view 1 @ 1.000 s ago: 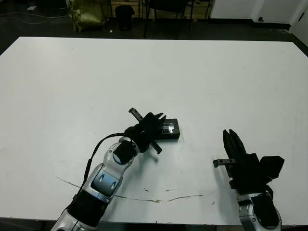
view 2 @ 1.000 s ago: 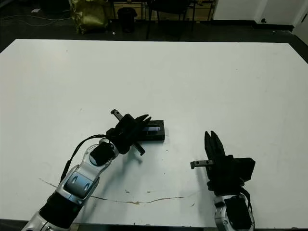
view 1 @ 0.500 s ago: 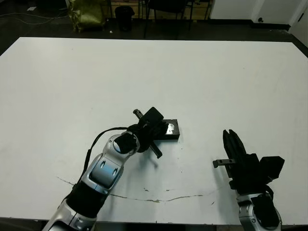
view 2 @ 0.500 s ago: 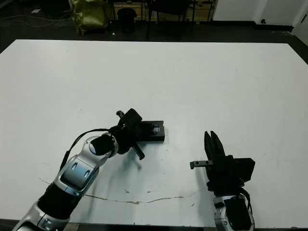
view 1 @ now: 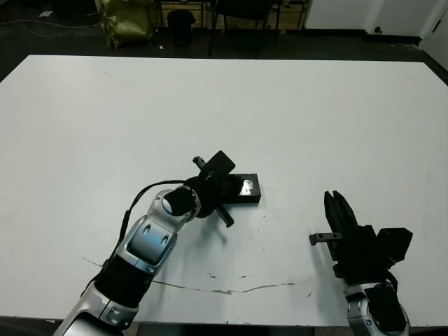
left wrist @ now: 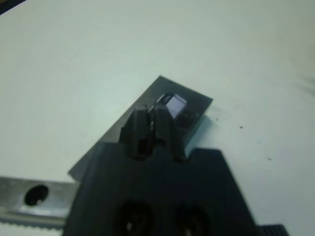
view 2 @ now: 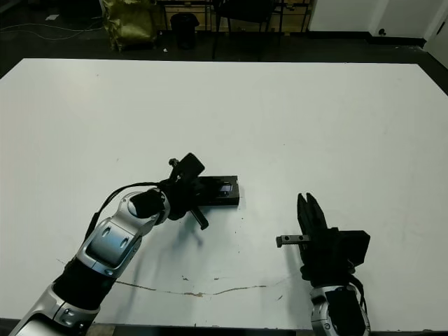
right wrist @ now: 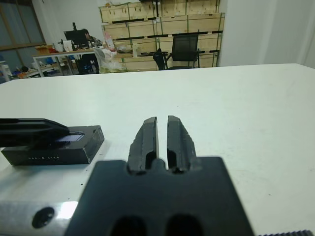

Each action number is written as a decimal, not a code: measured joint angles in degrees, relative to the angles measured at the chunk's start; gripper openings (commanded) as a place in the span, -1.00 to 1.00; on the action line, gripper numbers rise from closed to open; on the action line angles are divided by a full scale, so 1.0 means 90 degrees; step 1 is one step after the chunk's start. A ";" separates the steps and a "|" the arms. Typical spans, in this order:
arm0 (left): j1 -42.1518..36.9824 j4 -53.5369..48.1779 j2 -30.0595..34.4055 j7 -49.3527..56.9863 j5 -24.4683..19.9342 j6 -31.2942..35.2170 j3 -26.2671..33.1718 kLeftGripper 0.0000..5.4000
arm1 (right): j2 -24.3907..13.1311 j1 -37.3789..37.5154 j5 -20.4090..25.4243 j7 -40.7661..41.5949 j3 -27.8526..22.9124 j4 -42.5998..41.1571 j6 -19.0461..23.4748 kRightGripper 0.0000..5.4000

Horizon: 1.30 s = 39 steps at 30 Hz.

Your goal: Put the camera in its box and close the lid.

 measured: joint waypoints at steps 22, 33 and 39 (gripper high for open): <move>0.1376 -0.1715 0.0039 0.1151 -0.1441 -0.3223 0.2491 -0.99 | -0.0036 -0.0342 0.0046 0.0046 -0.0248 0.0233 -0.0224 -1.00; 0.2377 -0.0434 -0.0033 0.1886 -0.1110 -0.4513 0.2986 -0.99 | -0.0235 -0.0926 -0.0071 -0.0208 -0.0713 0.0034 0.0227 -1.00; 0.2459 -0.0112 -0.0241 0.2393 -0.0941 -0.4687 0.2985 -0.99 | -0.0261 -0.1127 -0.0280 -0.0530 -0.0737 0.0000 0.0633 -1.00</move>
